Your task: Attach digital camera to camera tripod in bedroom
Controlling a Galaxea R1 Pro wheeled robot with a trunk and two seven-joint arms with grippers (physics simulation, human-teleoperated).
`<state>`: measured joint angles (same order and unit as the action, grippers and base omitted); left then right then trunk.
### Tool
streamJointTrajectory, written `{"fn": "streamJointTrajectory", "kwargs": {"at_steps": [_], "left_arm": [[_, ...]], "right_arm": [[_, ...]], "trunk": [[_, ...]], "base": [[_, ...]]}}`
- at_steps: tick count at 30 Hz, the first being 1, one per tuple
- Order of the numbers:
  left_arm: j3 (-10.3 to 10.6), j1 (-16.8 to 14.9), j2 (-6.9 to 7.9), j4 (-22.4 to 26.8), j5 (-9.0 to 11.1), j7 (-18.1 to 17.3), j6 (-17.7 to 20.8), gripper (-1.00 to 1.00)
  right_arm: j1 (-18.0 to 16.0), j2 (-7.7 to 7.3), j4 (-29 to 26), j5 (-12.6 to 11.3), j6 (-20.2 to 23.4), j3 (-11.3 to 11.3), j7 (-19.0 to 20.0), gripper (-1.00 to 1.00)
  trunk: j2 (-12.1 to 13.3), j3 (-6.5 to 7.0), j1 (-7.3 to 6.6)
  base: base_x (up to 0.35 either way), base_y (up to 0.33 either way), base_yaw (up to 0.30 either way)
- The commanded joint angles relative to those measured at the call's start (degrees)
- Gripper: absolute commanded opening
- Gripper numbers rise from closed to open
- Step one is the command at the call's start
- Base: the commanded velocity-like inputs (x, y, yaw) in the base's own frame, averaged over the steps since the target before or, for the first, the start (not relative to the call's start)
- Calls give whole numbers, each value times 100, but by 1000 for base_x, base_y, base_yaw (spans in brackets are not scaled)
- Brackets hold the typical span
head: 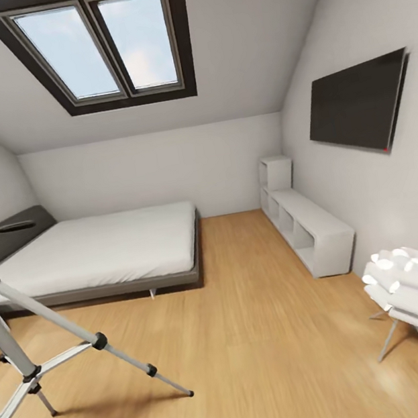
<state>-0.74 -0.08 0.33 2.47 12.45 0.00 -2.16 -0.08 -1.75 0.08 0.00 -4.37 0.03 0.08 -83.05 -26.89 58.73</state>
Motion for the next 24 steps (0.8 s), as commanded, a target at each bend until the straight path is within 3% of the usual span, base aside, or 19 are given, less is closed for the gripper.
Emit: {"fn": "streamJointTrajectory", "kwargs": {"at_steps": [1,13,24], "left_arm": [[-4,-1,-1,-1,29,0,-13,100],[4,-1,-6,-3,29,0,-12,100],[12,-1,2,-1,29,0,-12,100]], "right_arm": [[-1,-1,1,0,-20,2,1,100],[-1,-1,1,0,-20,6,1,100],[-1,-9,1,-7,-20,-11,1,100]], "trunk": [[-2,-4,0],[-2,-4,0],[-2,-4,0]], "base": [[0,291,-294],[13,312,-294],[10,56,-294]]}}
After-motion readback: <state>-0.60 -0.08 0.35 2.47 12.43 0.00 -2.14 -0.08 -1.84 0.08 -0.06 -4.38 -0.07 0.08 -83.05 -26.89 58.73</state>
